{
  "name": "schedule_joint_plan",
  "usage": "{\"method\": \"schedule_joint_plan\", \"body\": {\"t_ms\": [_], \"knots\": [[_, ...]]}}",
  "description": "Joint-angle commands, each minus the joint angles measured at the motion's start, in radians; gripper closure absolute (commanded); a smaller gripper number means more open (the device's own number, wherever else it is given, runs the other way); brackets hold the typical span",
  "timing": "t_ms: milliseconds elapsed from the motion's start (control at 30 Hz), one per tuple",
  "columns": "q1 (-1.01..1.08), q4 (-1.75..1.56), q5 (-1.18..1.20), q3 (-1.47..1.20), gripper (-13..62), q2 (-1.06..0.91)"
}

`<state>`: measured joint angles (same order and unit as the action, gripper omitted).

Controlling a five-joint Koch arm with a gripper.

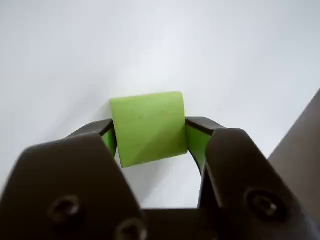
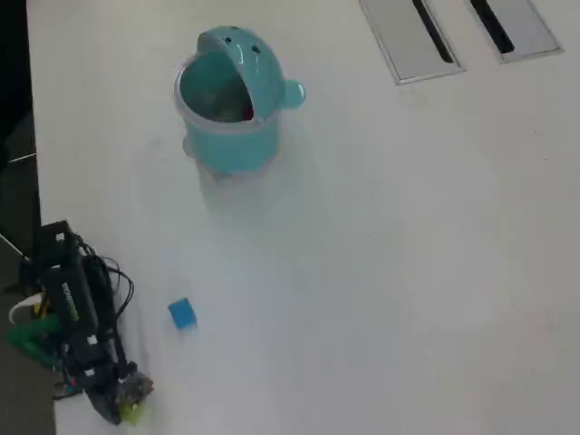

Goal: Grasp RGB lego blocks and put them in the bin one by one.

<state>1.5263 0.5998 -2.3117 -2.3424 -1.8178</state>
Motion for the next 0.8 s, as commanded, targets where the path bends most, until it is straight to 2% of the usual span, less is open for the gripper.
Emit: {"method": "schedule_joint_plan", "body": {"t_ms": [0, 567, 767], "knots": [[-0.014, 0.029, 0.005, 0.08, 39.0, -0.046], [-0.359, 0.026, 0.235, 0.124, 39.5, -0.273], [-0.494, -0.089, 0.334, 0.118, 39.5, -0.325]]}}
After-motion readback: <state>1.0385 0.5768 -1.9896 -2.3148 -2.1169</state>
